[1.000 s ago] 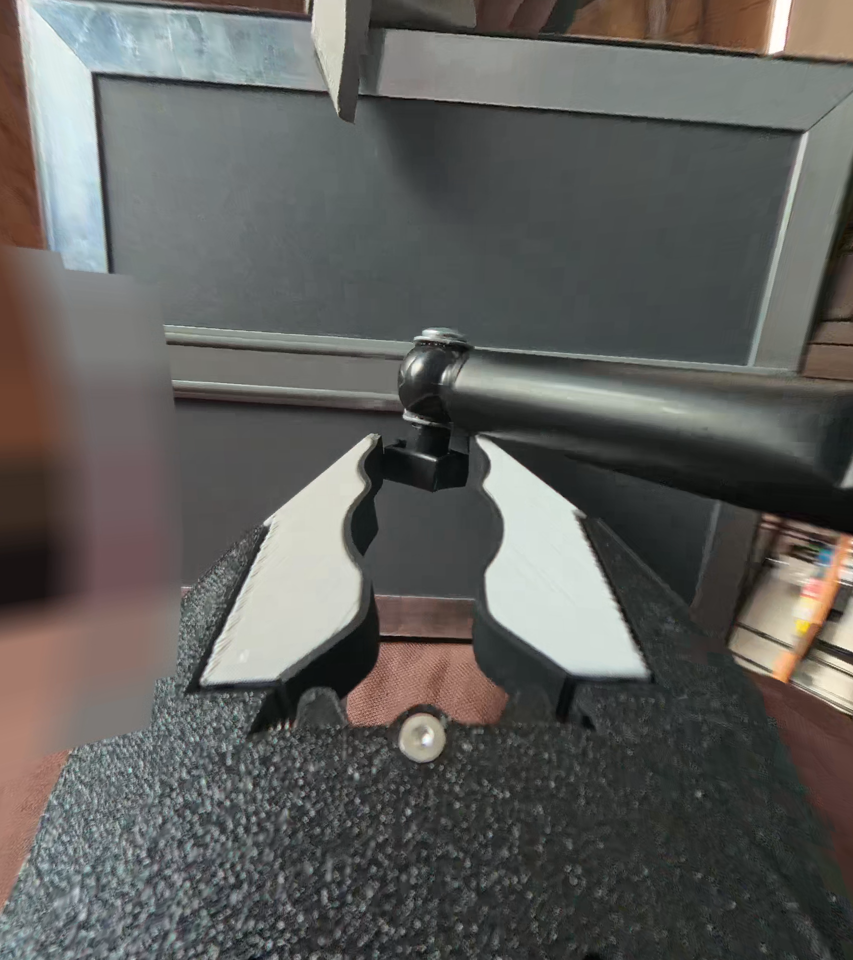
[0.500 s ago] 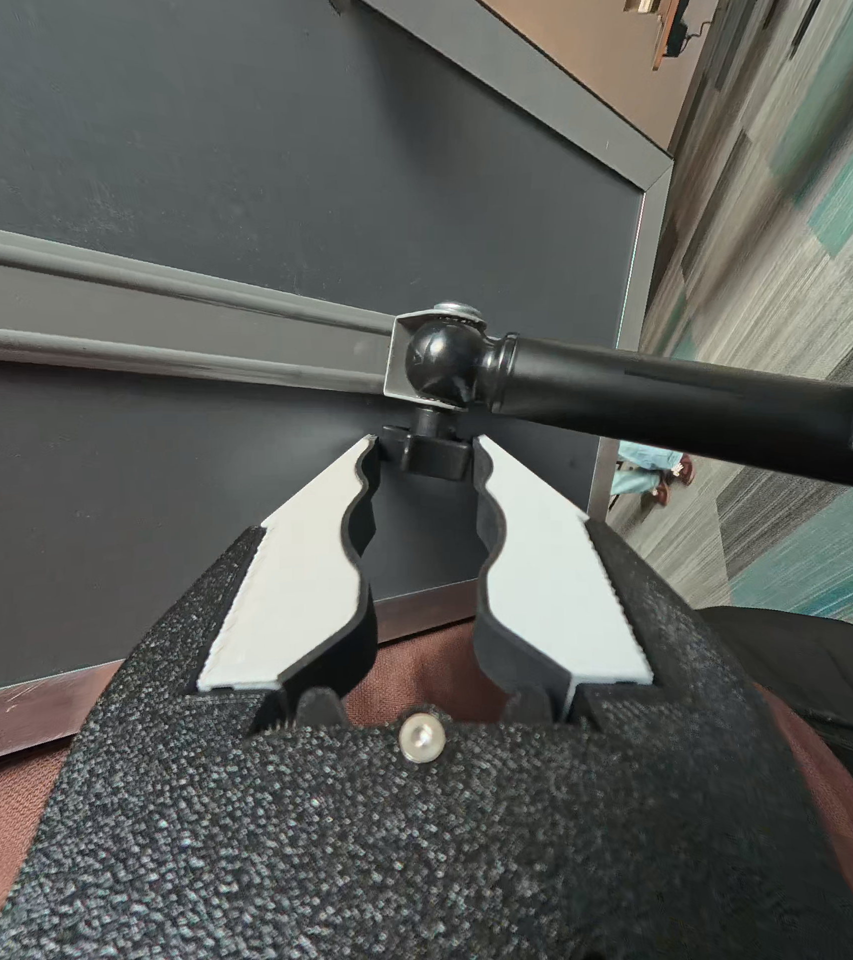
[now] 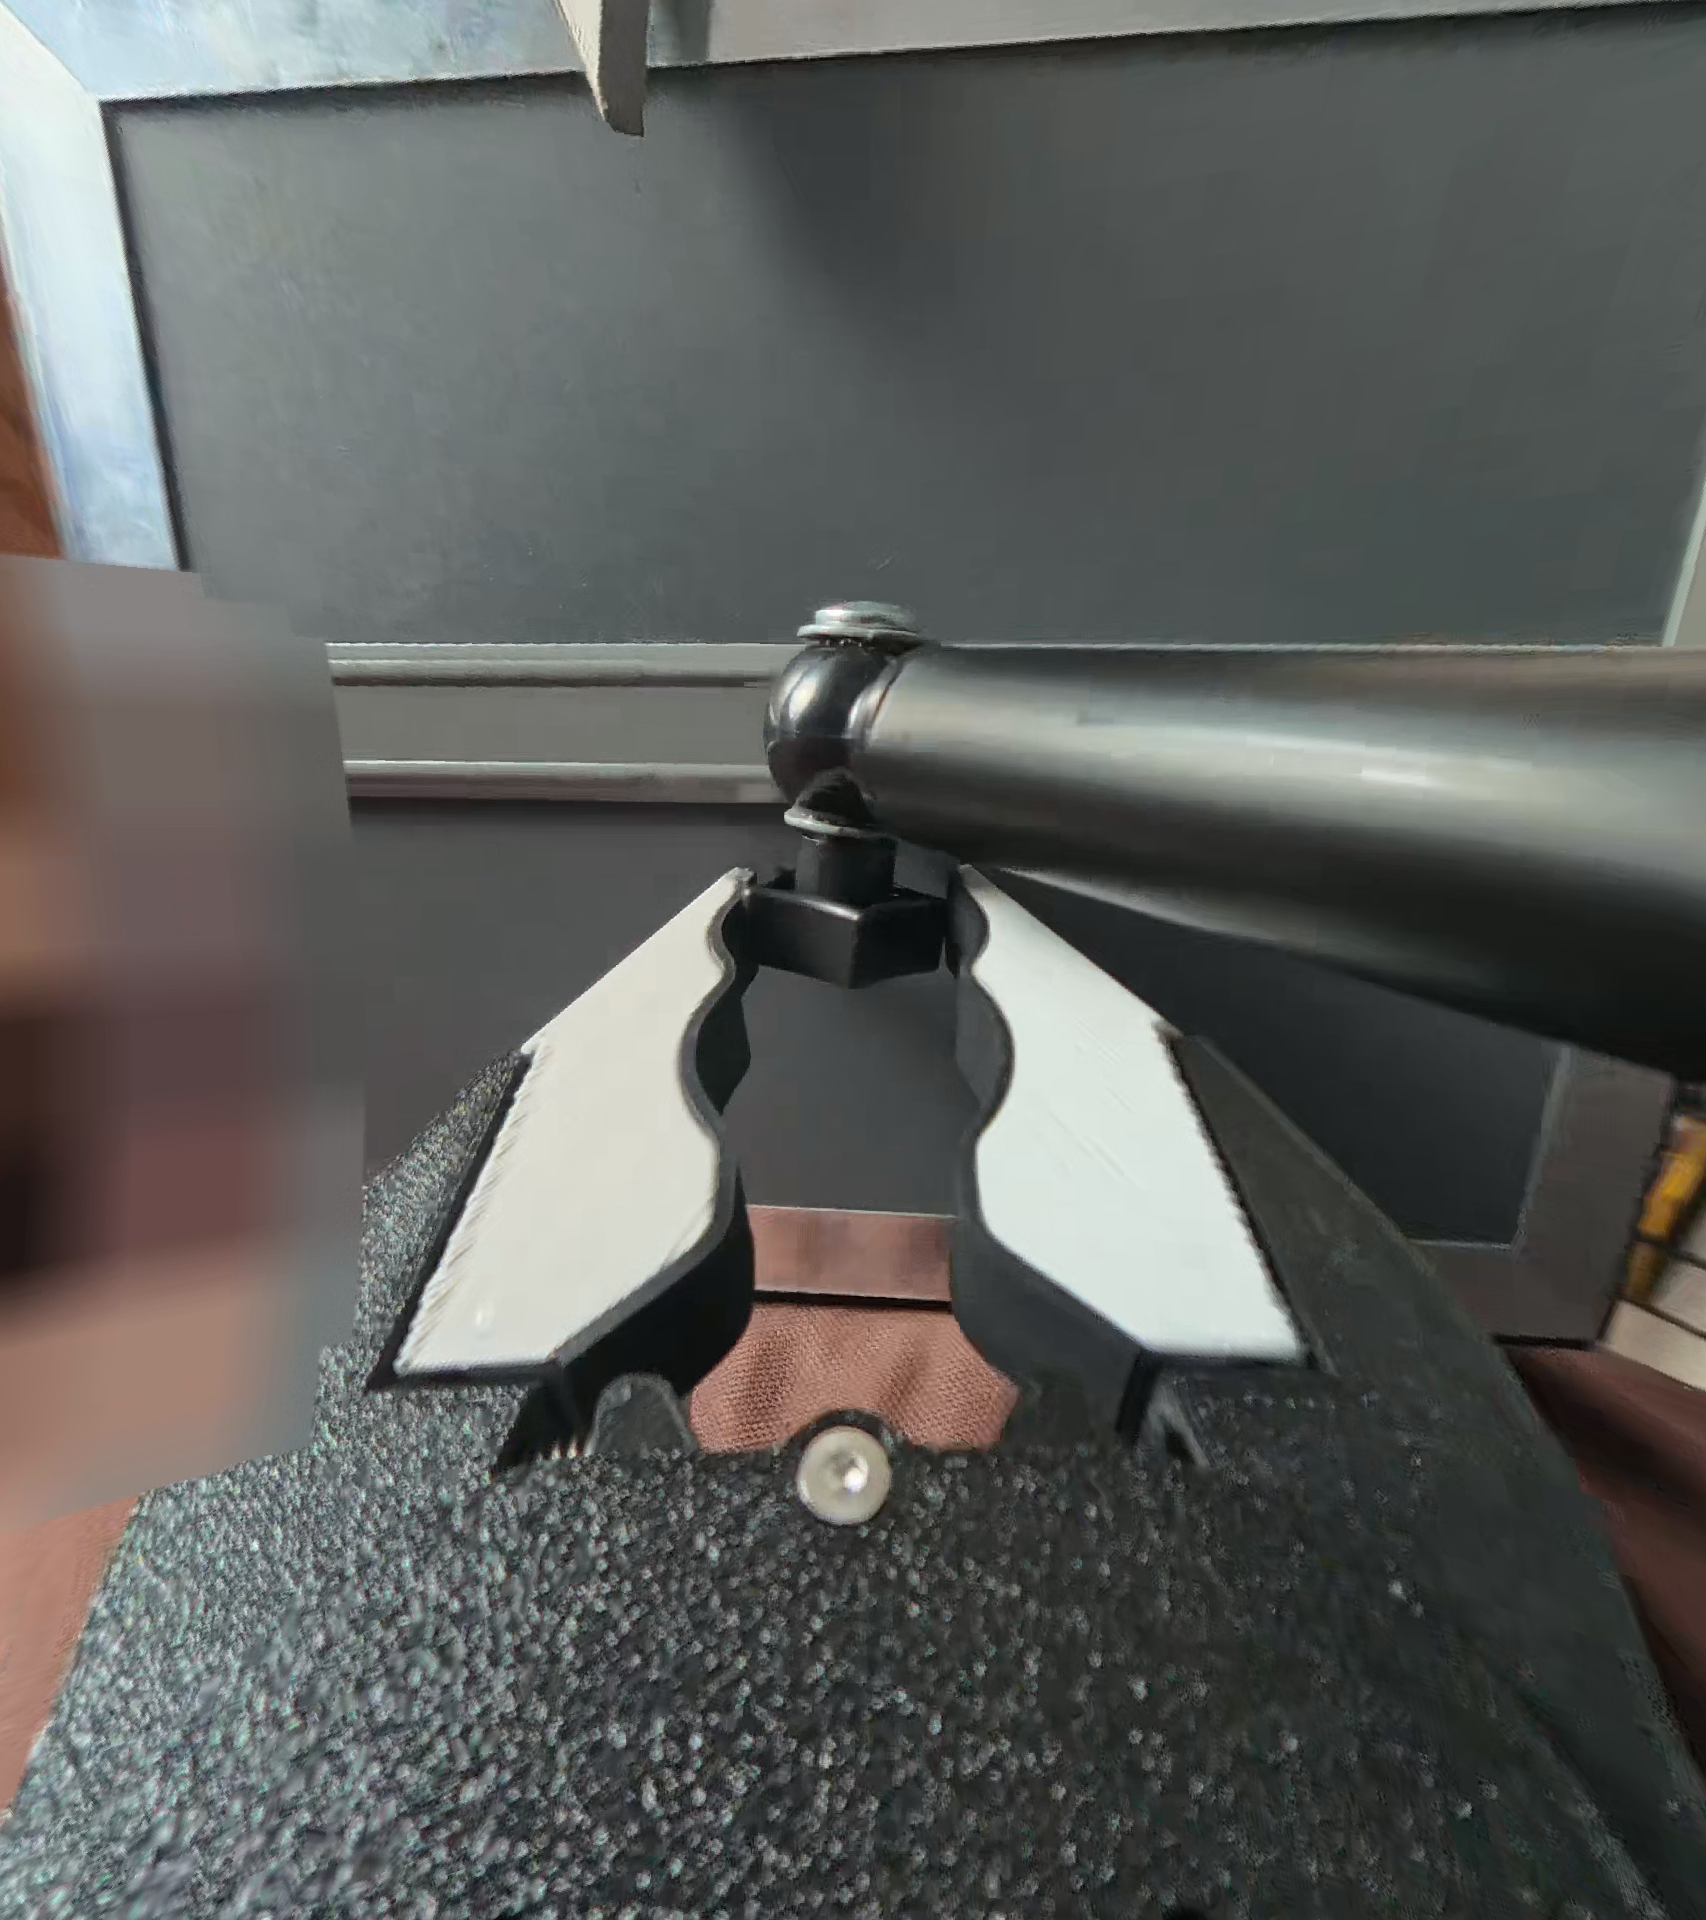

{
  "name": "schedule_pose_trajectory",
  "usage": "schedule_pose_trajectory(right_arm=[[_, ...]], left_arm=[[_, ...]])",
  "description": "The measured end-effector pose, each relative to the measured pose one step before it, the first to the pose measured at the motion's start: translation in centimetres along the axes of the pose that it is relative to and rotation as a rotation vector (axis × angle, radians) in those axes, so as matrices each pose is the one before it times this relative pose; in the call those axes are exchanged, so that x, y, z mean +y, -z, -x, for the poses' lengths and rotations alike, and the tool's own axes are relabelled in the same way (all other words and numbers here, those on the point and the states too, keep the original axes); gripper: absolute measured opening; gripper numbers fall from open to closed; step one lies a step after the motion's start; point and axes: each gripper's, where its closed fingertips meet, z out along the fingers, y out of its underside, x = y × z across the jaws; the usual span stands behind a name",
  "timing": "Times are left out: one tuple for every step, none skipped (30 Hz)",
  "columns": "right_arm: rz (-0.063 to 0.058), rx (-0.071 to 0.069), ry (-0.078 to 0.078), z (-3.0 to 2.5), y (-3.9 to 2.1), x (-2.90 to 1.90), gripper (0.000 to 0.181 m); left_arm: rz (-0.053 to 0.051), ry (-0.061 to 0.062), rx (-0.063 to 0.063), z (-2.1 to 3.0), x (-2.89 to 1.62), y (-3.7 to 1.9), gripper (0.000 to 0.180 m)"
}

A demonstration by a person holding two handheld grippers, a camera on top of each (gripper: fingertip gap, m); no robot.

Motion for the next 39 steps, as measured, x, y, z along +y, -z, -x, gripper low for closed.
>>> schedule_pose_trajectory(right_arm=[[0.0103,0.1192,0.0682,-0.290,0.253,0.073,0.033],[0.0098,0.1321,0.0748,-0.235,0.337,-0.033,0.034],[0.0195,0.1281,0.0741,-0.161,0.334,0.009,0.034],[0.0260,0.1072,0.0710,-0.044,0.258,0.020,0.036],[0.0204,0.0817,0.0552,-0.041,0.139,-0.055,0.037],[0.0187,0.0485,0.0266,-0.087,0.002,-0.035,0.039],[0.0109,0.0138,-0.0017,-0.115,-0.075,-0.033,0.037],[-0.0030,-0.0185,-0.0197,-0.044,-0.125,-0.083,0.034],[-0.0142,-0.0431,-0.0355,0.095,-0.102,-0.072,0.033],[-0.0235,-0.0550,-0.0400,0.122,-0.065,-0.040,0.032],[-0.0332,-0.0680,-0.0471,0.147,-0.020,-0.070,0.032],[-0.0361,-0.0791,-0.0611,0.131,0.050,-0.081,0.031],[-0.0298,-0.0869,-0.0627,0.140,0.106,-0.067,0.030],[-0.0254,-0.0898,-0.0595,0.142,0.130,-0.104,0.029],[-0.0174,-0.0884,-0.0658,0.192,0.079,-0.097,0.028],[-0.0044,-0.0754,-0.0547,0.178,-0.025,-0.022,0.029],[0.0009,-0.0595,-0.0368,0.098,-0.002,-0.025,0.029],[0.0020,-0.0493,-0.0338,0.102,0.016,-0.047,0.029],[-0.0020,-0.0246,-0.0187,0.074,0.013,-0.079,0.029],[-0.0024,0.0171,0.0177,-0.058,-0.002,-0.047,0.029],[0.0062,0.0558,0.0465,-0.135,0.069,0.028,0.029],[0.0206,0.0802,0.0594,-0.173,0.162,0.117,0.028],[0.0261,0.1009,0.0675,-0.238,0.310,0.093,0.028],[0.0257,0.1174,0.0698,-0.335,0.467,0.016,0.033],[0.0247,0.1037,0.0666,-0.164,0.559,-0.043,0.039],[0.0211,0.0655,0.0568,0.242,0.459,-0.041,0.040],[0.0239,0.0368,0.0331,0.409,0.201,0.064,0.039],[0.0315,0.0212,0.0138,0.334,-0.122,0.263,0.042],[0.0358,0.0202,0.0026,-0.009,-0.403,0.411,0.047],[0.0294,0.0174,-0.0078,-0.339,-0.545,0.403,0.050],[0.0103,-0.0029,-0.0236,-0.323,-0.553,0.189,0.045],[-0.0058,-0.0466,-0.0351,0.207,-0.419,-0.036,0.045],[-0.0070,-0.0575,-0.0248,0.393,-0.259,-0.056,0.033],[-0.0121,-0.0232,-0.0109,-0.041,-0.133,-0.111,0.032],[-0.0084,-0.0333,-0.0179,0.039,-0.084,-0.035,0.033],[0.0006,-0.0490,-0.0422,0.087,-0.071,0.069,0.033],[0.0016,-0.0569,-0.0483,0.125,-0.083,0.098,0.033],[-0.0053,-0.0568,-0.0374,0.146,-0.055,0.054,0.033],[-0.0072,-0.0580,-0.0373,0.187,-0.017,0.037,0.033]], left_arm=[[-0.0016,-0.0035,-0.0014,-0.036,-0.025,-0.088,0.018],[-0.0043,-0.0031,-0.0041,0.031,-0.068,-0.020,0.018],[-0.0037,-0.0034,-0.0014,0.029,-0.040,0.005,0.018],[-0.0022,-0.0045,0.0023,-0.001,-0.018,-0.036,0.018],[-0.0017,-0.0054,0.0039,-0.021,-0.047,-0.082,0.017],[0.0005,-0.0051,0.0027,-0.021,-0.023,-0.085,0.017],[0.0004,-0.0020,-0.0002,-0.006,-0.047,-0.057,0.017],[-0.0001,-0.0026,-0.0056,0.027,-0.052,0.004,0.017],[-0.0003,0.0009,-0.0058,0.023,-0.007,0.041,0.017],[-0.0008,0.0048,-0.0027,0.001,0.002,-0.003,0.017],[-0.0004,0.0026,-0.0009,-0.031,0.003,-0.068,0.017],[0.0016,0.0010,0.0008,-0.047,0.009,-0.086,0.017],[0.0008,-0.0001,0.0003,-0.021,-0.032,-0.086,0.017],[-0.0011,-0.0016,-0.0009,0.005,-0.064,-0.046,0.017],[-0.0007,-0.0012,0.0014,-0.007,-0.065,-0.052,0.017],[0.0004,0.0009,0.0010,0.023,-0.044,-0.052,0.016],[-0.0013,0.0003,0.0012,0.043,-0.057,-0.062,0.016],[-0.0006,-0.0017,0.0015,0.015,-0.040,-0.033,0.016],[0.0000,-0.0017,-0.0015,0.025,-0.016,0.024,0.016],[0.0003,0.0000,-0.0019,0.012,0.021,0.041,0.016],[0.0010,-0.0003,0.0000,-0.050,0.055,-0.005,0.016],[-0.0013,-0.0023,-0.0009,-0.038,0.022,-0.031,0.016],[-0.0030,-0.0015,-0.0029,-0.007,-0.012,-0.025,0.016],[-0.0026,-0.0018,-0.0037,0.026,-0.025,0.014,0.016],[-0.0031,-0.0028,-0.0039,0.041,-0.039,0.016,0.016],[-0.0037,-0.0026,-0.0030,0.060,-0.071,-0.013,0.016],[-0.0055,-0.0029,-0.0032,0.069,-0.108,-0.029,0.016],[-0.0048,-0.0035,-0.0037,0.056,-0.134,-0.035,0.016],[-0.0031,-0.0022,-0.0057,0.072,-0.145,-0.035,0.017],[-0.0029,0.0021,-0.0085,0.105,-0.156,-0.016,0.017],[0.0005,0.0062,-0.0116,0.112,-0.087,0.008,0.017],[0.0035,0.0075,-0.0179,0.170,0.021,0.074,0.018],[-0.0025,0.0042,-0.0230,0.180,0.017,0.126,0.018],[-0.0062,0.0025,-0.0202,0.147,-0.001,0.106,0.018],[-0.0067,0.0000,-0.0112,0.040,0.010,0.018,0.018],[-0.0047,-0.0045,-0.0048,-0.011,0.031,-0.036,0.018],[-0.0044,-0.0078,-0.0041,0.025,-0.034,-0.042,0.018],[-0.0061,-0.0046,-0.0050,0.073,-0.107,-0.022,0.018],[-0.0054,0.0007,-0.0062,0.094,-0.133,-0.063,0.018]])
